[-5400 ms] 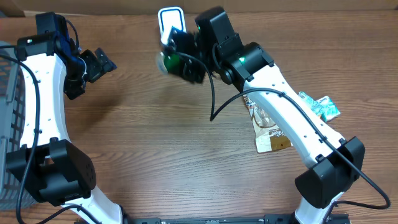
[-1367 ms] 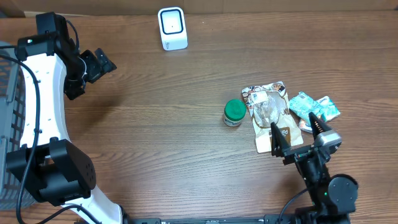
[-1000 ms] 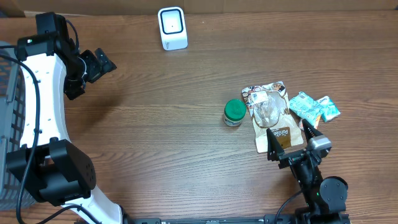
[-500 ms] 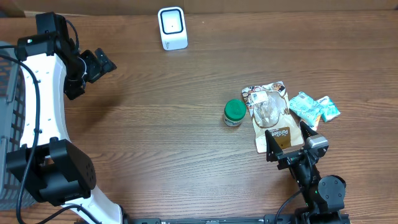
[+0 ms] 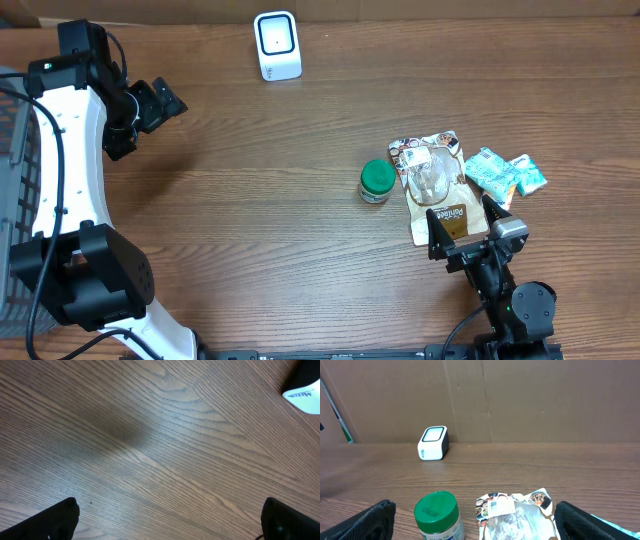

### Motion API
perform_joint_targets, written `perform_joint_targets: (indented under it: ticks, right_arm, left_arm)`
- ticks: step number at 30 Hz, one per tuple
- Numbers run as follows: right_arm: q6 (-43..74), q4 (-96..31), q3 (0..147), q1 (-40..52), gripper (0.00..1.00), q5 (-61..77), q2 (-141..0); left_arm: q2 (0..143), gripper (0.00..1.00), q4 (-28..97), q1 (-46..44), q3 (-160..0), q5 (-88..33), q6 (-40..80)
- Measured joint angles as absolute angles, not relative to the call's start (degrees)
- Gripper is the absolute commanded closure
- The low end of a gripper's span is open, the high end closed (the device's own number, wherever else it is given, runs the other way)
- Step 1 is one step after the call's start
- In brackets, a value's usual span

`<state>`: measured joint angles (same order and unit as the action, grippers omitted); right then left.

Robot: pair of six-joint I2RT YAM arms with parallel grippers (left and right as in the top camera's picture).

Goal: Scan the item barcode

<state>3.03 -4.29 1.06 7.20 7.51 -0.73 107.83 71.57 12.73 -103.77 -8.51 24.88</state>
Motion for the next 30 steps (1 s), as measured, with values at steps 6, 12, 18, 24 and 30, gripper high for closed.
perform_joint_targets:
  ticks: [6,12,18,24,30]
  right_arm:
    - [3.0,-4.3,1.1,7.2,0.0,7.5,-0.7]
    - [3.0,-4.3,1.1,7.2,0.0,7.5,-0.7]
    - [3.0,-4.3,1.1,7.2,0.0,7.5,-0.7]
    - [3.0,-4.3,1.1,7.2,0.0,7.5,-0.7]
    - [3.0,-4.3,1.1,7.2,0.0,7.5,-0.7]
  left_arm:
    - [107.8,0.0,71.6,12.7,-103.8,-8.5,24.9]
    - [103.6,0.01,71.6,9.6,-103.7,-8.5,24.9]
    - [93.0,0.01,71.5,3.7,-103.6,-8.5,24.9]
    - [78.1,0.0,68.6,-2.7,-94.5,-5.3,21.9]
    - [62.9,0.0,46.7,-3.4,-71.0,-2.6,20.7]
